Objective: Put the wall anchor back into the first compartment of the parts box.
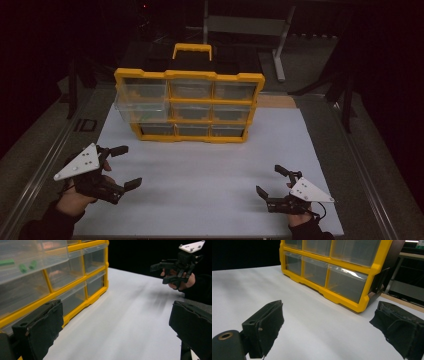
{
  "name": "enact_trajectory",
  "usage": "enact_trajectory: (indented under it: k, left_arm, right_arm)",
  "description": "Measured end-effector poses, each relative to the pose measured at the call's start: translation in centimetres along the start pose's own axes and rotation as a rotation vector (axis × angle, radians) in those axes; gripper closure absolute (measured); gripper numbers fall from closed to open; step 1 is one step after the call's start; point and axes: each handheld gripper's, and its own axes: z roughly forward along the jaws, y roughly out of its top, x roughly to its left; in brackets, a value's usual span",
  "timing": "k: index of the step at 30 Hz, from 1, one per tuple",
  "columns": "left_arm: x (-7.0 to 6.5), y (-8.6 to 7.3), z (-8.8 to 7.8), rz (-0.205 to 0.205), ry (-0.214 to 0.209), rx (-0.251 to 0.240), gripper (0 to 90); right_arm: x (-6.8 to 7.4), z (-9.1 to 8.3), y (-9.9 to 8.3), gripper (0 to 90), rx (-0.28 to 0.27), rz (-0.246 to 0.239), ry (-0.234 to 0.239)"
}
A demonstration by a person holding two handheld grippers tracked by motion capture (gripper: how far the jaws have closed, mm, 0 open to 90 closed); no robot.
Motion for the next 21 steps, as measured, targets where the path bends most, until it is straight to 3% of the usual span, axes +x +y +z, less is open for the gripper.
enact_trajectory:
  k: [3, 8, 10, 11, 21]
  left_arm:
    - [-0.1, -1.3, 0.3, -0.014, -0.016, -0.01, 0.0]
    - [-0.4, -3.9, 1.2, -0.021, -0.021, 0.023, 0.0]
    - [-0.4, -3.9, 1.2, -0.021, -0.021, 0.023, 0.0]
    - [-0.4, -5.4, 1.9, -0.039, -0.025, 0.046, 0.0]
    - [-0.4, -8.7, 3.6, -0.105, 0.005, 0.064, 0.0]
  right_arm:
    - [0.0, 0.0, 0.0, 8.1, 0.002, 0.0, 0.001]
    - [0.0, 0.0, 0.0, 8.1, 0.001, 0.0, -0.002]
    - [0.0, 0.0, 0.0, 8.1, 0.003, 0.0, -0.001]
    - [0.0, 0.1, 0.0, 8.1, 0.003, -0.004, 0.0]
    - [0.0, 0.0, 0.0, 8.1, 0.003, -0.003, 0.0]
